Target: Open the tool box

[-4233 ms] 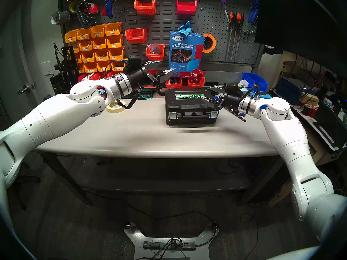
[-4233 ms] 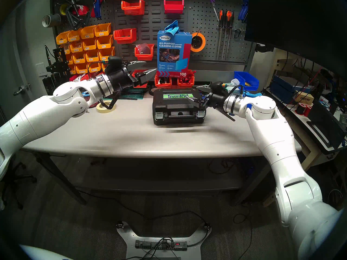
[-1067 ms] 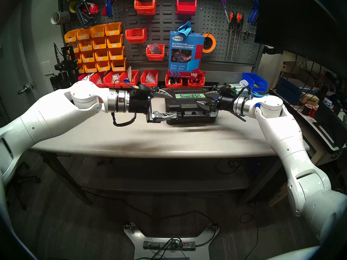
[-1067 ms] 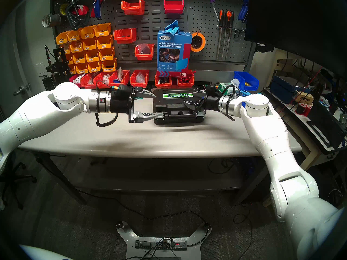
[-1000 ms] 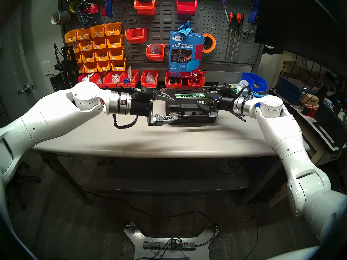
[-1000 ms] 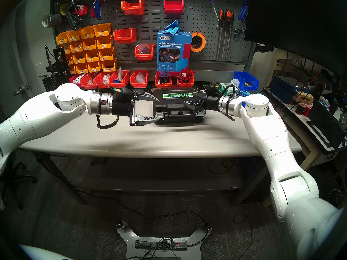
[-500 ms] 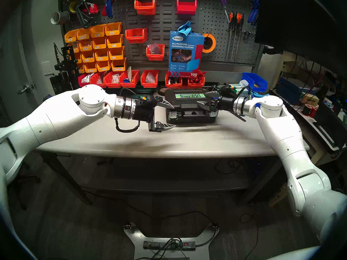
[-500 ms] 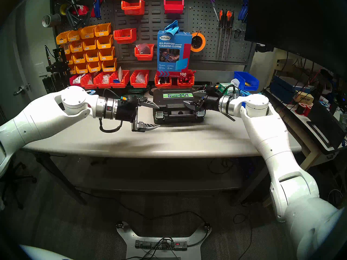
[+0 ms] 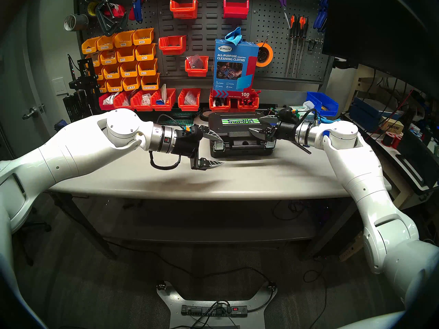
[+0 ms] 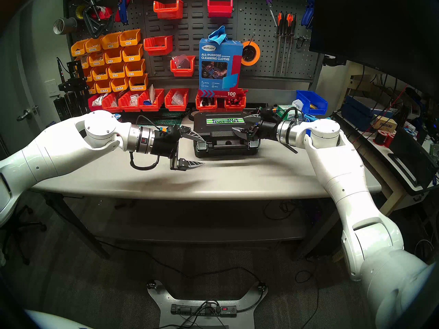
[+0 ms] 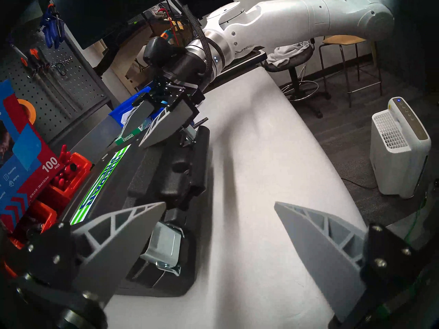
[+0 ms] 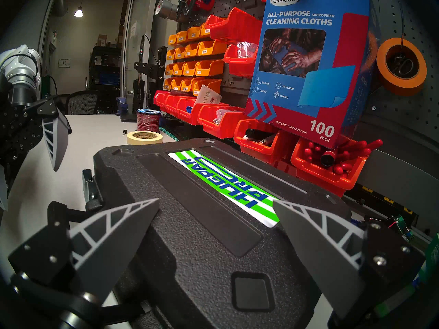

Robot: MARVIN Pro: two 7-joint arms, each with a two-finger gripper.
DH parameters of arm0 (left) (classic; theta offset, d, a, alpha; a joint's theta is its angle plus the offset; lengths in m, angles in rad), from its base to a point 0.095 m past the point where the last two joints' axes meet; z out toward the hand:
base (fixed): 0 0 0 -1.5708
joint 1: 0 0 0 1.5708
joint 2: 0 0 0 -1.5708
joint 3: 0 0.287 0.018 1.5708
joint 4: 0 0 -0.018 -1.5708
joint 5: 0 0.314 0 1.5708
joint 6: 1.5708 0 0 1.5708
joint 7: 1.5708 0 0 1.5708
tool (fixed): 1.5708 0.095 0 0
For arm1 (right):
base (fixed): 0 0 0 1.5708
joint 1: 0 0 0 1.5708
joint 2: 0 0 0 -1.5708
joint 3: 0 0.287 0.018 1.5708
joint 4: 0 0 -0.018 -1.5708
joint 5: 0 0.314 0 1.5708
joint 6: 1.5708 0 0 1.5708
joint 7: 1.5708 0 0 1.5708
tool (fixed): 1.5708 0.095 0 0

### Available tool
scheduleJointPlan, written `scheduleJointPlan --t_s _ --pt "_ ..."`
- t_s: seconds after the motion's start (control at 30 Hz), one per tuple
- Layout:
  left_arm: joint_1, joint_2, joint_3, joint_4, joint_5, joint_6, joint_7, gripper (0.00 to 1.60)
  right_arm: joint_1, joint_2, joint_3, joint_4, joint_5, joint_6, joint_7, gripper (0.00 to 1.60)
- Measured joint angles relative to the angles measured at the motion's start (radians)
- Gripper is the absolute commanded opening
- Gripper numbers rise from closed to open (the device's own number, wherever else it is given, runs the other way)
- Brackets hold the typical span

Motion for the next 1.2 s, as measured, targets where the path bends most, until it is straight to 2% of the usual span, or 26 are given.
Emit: scheduleJointPlan --t_s 0.33,0.7,1.2 --pt "0.001 -0.011 -0.001 -0.009 0.030 -0.002 0.005 1.60 0.000 0.000 0.000 0.000 0.000 0.000 0.000 1.60" --pt "0.001 -0.019 -0.001 0.031 0.079 -0.027 0.037 1.60 0.000 0.000 0.000 0.000 0.000 0.000 0.000 1.60" --pt "0.006 -0.025 -0.003 0.057 0.099 -0.038 0.079 1.60 0.000 0.000 0.000 0.000 0.000 0.000 0.000 1.60"
